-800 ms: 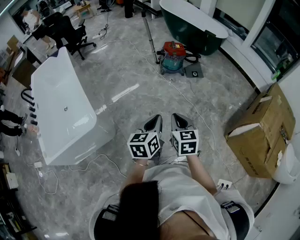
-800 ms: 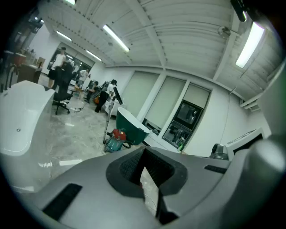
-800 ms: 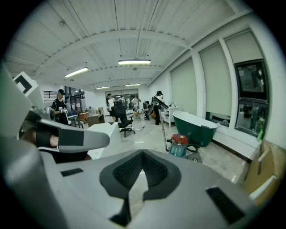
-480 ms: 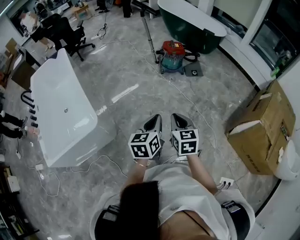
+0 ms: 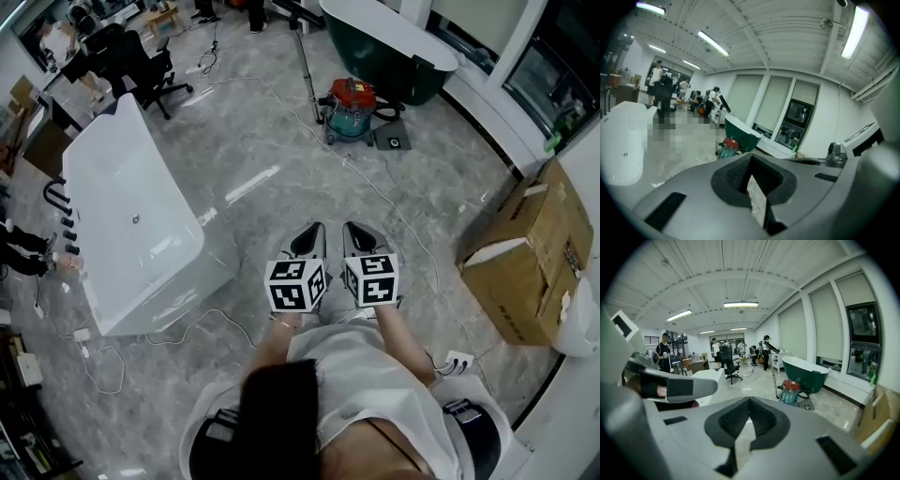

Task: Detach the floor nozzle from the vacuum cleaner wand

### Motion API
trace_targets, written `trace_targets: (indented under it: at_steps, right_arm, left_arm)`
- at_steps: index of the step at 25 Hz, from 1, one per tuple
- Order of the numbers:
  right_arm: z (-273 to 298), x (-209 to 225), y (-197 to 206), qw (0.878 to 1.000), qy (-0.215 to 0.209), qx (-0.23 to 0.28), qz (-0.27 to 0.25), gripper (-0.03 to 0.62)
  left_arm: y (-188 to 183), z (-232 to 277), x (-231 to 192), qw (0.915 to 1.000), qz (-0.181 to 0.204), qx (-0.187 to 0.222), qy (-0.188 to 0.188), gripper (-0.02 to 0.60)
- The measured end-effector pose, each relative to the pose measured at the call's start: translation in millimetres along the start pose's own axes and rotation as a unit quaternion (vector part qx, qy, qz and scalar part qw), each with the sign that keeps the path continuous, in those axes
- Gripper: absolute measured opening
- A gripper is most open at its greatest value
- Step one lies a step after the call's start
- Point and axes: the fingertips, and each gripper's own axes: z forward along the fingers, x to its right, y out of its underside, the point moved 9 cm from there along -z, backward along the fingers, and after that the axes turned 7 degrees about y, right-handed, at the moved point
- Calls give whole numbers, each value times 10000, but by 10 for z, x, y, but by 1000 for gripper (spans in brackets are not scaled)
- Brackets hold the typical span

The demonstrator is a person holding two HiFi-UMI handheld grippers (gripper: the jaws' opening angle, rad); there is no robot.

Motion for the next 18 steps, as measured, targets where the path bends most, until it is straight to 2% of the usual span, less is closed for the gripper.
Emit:
trace_targets:
  at_steps: [7, 12, 18]
  right_arm:
    - [70, -191, -60, 9999, 61, 68, 83, 15]
    - [71, -156, -10, 9999, 115, -60, 90, 15]
    - [161, -160, -72, 9999, 25, 37, 124, 15]
  left_arm:
    - [-18, -86, -254, 9998, -49, -139, -99, 3]
    - [-31, -60, -251, 9997, -20, -172, -150, 3]
    - [-69, -1, -284, 9996, 47, -168, -204, 3]
